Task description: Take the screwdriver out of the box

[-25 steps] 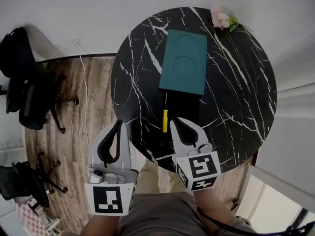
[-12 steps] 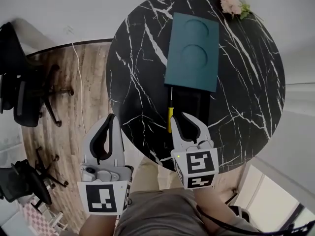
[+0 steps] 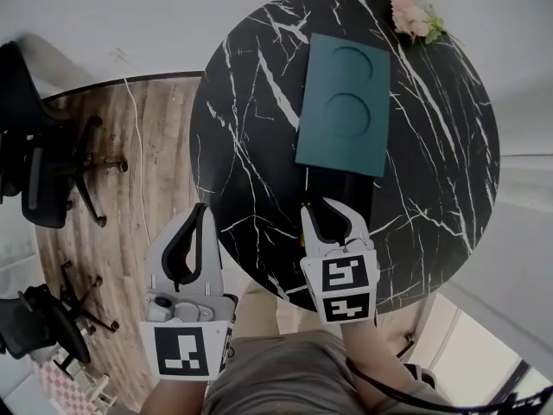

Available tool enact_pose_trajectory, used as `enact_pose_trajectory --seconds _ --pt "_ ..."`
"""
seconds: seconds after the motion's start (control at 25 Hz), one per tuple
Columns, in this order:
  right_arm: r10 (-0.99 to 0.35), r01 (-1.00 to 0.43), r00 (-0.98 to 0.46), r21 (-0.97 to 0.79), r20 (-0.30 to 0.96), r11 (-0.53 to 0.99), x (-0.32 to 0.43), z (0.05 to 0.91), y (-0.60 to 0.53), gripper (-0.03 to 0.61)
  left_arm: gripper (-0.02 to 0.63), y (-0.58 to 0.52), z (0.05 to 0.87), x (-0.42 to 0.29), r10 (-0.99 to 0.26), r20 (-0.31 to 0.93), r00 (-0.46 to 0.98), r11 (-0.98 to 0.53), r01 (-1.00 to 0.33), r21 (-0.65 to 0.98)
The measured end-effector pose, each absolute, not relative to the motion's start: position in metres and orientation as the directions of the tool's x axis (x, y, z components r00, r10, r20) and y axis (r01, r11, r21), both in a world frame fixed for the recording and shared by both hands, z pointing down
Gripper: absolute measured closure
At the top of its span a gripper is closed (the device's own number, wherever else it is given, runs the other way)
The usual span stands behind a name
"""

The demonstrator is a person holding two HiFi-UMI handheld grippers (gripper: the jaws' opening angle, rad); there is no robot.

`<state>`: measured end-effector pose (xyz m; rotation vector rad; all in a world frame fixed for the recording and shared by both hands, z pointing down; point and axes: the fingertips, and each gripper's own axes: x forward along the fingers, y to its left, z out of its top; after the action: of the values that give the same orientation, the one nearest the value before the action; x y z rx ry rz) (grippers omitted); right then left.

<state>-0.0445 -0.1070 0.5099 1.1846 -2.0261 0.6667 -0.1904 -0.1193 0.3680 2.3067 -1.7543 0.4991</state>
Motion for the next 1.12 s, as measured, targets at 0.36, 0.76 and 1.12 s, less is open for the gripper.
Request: enact_pose_trajectory --seconds 0.36,0.76,1.12 --pt "-0.503 -0.887 -0.309 -0.053 0.807 0.459 -0.036 0.523 -0.11 0.469 0.614 -0.124 0.369 -0.187 -0.887 0.386 0.254 -0.29 -0.956 -0.039" --pt "-0.476 -0.869 -0.374 -0.121 0.796 0.48 -0.04 0.514 -0.096 0.448 0.614 -0.12 0.364 -0.179 -0.883 0.383 0.271 -0.308 -0.951 -0.039" --pt "-0.468 -0.878 -0.345 -0.103 0.813 0.468 -0.034 0.522 -0.102 0.437 0.614 -0.118 0.365 -0.177 -0.879 0.393 0.27 -0.308 -0.951 -0.036"
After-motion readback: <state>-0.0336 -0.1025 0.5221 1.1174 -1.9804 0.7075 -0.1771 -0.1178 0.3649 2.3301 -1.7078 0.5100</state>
